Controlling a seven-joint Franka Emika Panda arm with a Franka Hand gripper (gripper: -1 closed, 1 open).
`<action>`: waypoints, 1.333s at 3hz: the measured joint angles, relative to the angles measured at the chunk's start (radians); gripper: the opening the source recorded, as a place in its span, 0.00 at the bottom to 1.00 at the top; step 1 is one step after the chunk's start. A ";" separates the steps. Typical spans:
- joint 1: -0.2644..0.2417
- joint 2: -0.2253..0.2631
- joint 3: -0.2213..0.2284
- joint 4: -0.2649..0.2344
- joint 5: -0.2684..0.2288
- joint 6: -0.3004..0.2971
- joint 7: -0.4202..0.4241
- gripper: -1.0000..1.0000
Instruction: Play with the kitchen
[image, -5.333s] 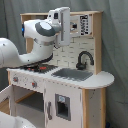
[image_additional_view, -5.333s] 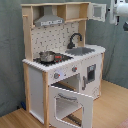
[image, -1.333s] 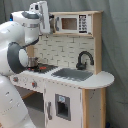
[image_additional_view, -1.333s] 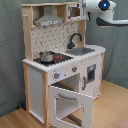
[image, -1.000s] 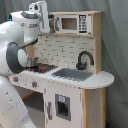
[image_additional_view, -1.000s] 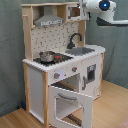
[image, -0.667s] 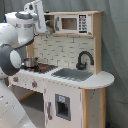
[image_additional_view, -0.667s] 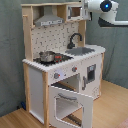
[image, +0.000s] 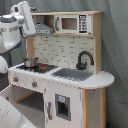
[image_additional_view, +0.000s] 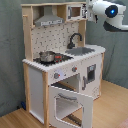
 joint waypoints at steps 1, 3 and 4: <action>0.022 -0.037 0.062 -0.012 0.002 -0.065 -0.002 1.00; 0.051 -0.035 0.165 -0.017 0.108 -0.132 -0.116 1.00; 0.094 -0.034 0.196 -0.033 0.141 -0.210 -0.166 1.00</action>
